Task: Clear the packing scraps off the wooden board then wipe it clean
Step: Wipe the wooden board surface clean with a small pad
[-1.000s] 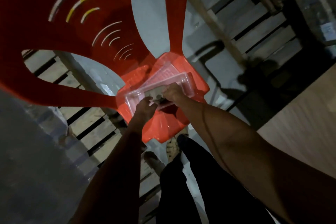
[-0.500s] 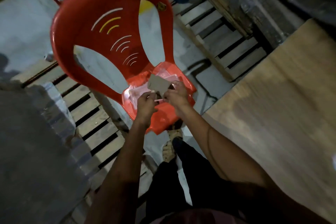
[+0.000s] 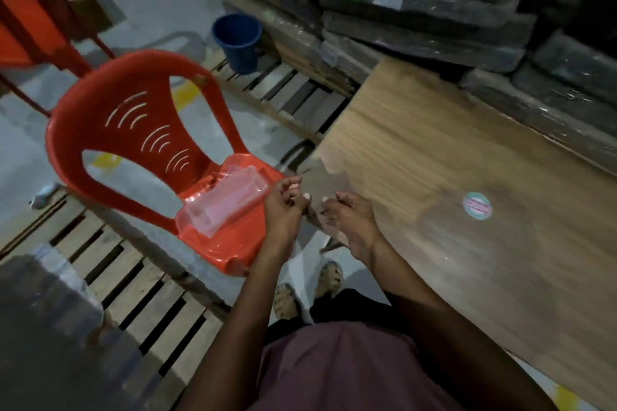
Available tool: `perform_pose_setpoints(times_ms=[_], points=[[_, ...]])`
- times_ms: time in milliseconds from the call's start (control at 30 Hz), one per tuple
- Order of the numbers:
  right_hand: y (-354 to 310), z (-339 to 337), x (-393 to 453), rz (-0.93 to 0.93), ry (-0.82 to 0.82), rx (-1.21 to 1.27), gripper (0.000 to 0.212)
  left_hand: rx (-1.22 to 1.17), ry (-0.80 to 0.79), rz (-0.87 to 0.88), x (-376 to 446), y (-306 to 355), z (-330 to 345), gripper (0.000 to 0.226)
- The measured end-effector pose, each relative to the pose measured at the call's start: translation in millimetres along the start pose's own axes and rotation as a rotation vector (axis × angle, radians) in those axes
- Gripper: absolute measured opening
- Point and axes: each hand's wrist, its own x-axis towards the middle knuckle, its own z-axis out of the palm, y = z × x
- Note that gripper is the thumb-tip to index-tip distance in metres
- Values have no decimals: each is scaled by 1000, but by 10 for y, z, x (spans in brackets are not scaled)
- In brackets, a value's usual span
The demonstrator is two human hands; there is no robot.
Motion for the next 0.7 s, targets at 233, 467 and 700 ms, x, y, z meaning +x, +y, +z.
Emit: perform_pose_setpoints(times_ms=[233, 467, 700], points=[[-384, -813, -124, -87, 4, 229, 8, 93, -95, 119, -184, 169, 922, 38], [-582, -1653, 6, -170, 46, 234, 9, -41, -148, 63, -290, 214, 1843, 38], [-397, -2200, 108, -111, 153, 258, 12, 210, -255, 186, -234, 0, 2314, 30]])
